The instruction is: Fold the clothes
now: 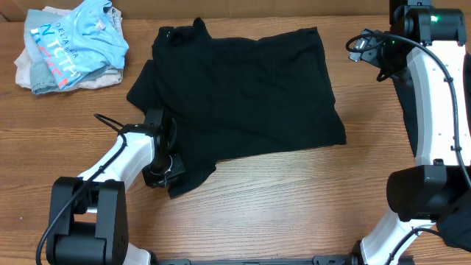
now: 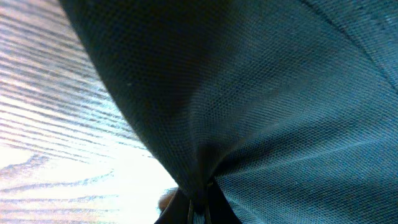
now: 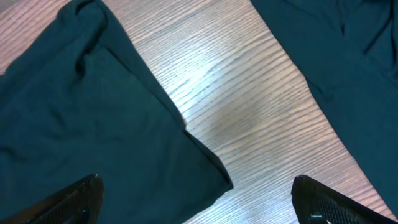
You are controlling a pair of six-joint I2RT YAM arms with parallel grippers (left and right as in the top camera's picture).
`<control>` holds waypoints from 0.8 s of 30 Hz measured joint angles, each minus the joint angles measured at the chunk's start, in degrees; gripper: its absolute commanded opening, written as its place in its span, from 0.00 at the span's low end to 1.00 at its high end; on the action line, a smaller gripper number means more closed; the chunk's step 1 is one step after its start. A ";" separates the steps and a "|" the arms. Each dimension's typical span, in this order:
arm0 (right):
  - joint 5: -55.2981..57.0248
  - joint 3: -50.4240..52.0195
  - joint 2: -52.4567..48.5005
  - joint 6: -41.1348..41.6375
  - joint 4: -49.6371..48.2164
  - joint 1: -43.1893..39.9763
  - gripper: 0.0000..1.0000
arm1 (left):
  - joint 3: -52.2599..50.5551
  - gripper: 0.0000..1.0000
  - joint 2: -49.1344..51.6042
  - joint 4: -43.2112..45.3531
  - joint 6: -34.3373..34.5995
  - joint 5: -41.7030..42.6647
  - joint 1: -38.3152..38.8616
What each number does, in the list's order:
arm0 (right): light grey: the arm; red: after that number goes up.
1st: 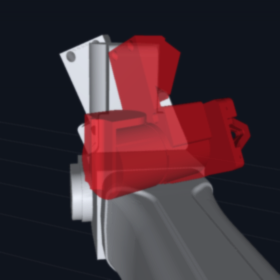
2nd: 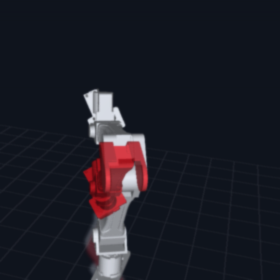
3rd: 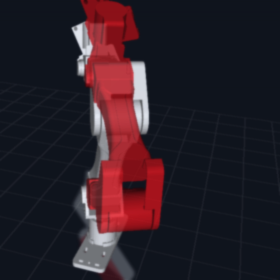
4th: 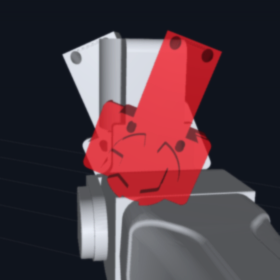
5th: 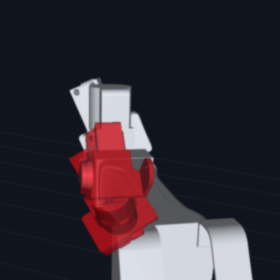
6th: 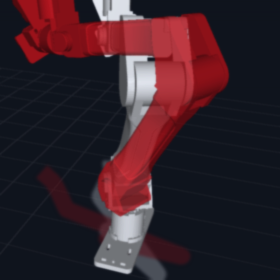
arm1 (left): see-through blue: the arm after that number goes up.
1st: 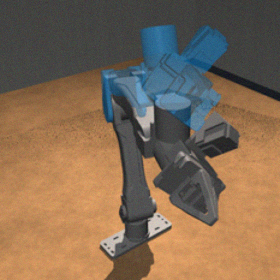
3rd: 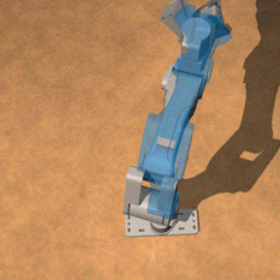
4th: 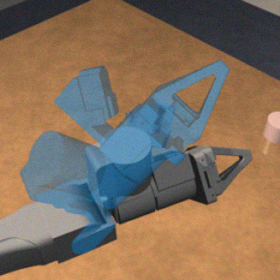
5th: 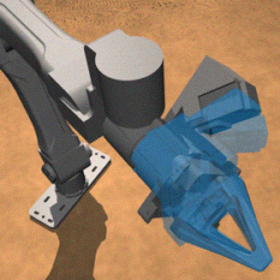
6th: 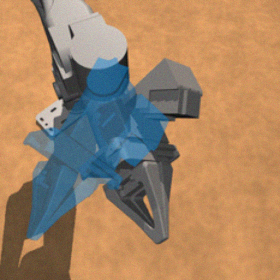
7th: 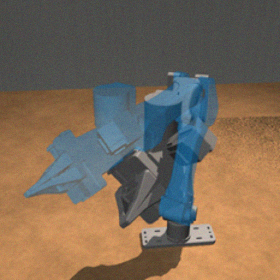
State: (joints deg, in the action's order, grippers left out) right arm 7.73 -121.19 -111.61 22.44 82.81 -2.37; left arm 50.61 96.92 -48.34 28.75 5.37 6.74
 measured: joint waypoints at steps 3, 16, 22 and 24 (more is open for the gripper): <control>-0.09 1.90 0.00 0.00 0.48 -0.57 0.96 | 0.24 0.04 0.33 -1.42 0.00 -0.11 0.00; -3.78 28.35 -0.33 0.04 -7.82 -0.68 0.83 | 0.39 0.06 0.50 -1.81 -0.02 -0.31 0.00; -8.13 35.54 -0.33 0.02 -13.70 -2.03 0.83 | 0.39 0.05 0.50 -1.81 -0.02 -0.39 0.00; -9.33 38.40 -0.33 0.04 -16.24 -2.49 0.83 | 0.39 0.06 0.50 -1.81 0.00 -0.39 0.00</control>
State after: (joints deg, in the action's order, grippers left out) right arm -1.61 -82.78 -111.94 22.48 66.57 -4.86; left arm 51.00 97.43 -50.15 28.75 4.97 6.74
